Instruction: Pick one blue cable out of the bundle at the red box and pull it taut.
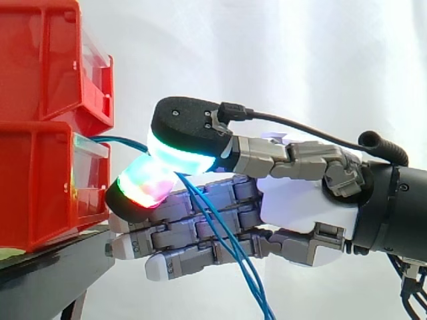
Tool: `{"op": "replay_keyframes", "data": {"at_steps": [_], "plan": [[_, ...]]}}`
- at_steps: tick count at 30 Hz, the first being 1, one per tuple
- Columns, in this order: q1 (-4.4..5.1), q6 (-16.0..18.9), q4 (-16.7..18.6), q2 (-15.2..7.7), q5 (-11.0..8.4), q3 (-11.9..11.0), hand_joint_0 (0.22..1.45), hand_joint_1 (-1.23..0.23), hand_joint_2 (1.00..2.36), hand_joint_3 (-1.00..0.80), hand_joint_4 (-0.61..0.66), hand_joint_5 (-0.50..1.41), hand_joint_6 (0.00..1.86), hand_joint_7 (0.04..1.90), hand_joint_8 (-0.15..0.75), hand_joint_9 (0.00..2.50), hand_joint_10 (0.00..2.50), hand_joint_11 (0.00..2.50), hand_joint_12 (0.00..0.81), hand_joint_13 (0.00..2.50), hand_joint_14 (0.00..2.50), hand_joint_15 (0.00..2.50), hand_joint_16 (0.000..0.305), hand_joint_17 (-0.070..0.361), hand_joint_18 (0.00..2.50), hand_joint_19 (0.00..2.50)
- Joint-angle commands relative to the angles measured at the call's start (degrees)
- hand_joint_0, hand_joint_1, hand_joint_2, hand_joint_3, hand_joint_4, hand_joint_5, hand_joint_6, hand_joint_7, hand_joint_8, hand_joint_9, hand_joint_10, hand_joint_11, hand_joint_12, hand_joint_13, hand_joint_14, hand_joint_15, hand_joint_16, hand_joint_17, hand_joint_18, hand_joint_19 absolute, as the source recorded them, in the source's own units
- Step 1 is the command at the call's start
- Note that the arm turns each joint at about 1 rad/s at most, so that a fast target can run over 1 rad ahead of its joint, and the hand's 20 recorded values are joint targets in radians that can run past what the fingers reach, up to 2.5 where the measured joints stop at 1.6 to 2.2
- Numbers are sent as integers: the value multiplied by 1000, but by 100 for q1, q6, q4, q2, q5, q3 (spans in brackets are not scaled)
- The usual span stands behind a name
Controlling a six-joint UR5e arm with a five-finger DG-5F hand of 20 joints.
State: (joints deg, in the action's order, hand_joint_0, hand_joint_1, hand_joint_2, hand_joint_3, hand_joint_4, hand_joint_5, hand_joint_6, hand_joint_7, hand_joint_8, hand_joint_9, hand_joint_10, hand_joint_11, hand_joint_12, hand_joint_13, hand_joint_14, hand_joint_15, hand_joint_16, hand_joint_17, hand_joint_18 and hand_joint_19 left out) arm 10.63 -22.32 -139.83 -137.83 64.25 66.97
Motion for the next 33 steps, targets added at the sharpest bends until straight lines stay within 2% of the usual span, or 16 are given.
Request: {"op": "replay_keyframes", "data": {"at_steps": [1, 7, 21, 24, 25, 33], "plan": [[0, 0, -1, 1, 0, 0, 573, -659, 1018, -206, 280, -154, 811, 1276, 357, 456, 6, 232, 423, 463, 3, 132, 58, 130, 563, 319], [0, 0, -1, 1, 0, 0, 576, -722, 1020, -148, 266, -161, 836, 1294, 357, 459, 6, 244, 423, 466, 4, 137, 58, 130, 574, 320], [18, 97, -53, 1, 0, 0, 596, -773, 1020, -148, 198, -177, 857, 1261, 349, 455, 8, 257, 420, 465, 4, 135, 58, 130, 579, 321], [26, 369, -141, 1, -9, 0, 600, -778, 1020, -149, 196, -178, 859, 1261, 347, 453, 6, 252, 420, 465, 3, 134, 57, 129, 580, 318], [26, 554, -247, 1, 0, 0, 603, -779, 1020, -154, 197, -179, 859, 1268, 348, 453, 6, 250, 418, 464, 4, 138, 57, 129, 581, 321], [26, 861, -458, 10, 26, -79, 605, -792, 1020, -149, 197, -181, 860, 1292, 346, 450, 8, 256, 419, 465, 4, 134, 57, 129, 581, 318]]}}
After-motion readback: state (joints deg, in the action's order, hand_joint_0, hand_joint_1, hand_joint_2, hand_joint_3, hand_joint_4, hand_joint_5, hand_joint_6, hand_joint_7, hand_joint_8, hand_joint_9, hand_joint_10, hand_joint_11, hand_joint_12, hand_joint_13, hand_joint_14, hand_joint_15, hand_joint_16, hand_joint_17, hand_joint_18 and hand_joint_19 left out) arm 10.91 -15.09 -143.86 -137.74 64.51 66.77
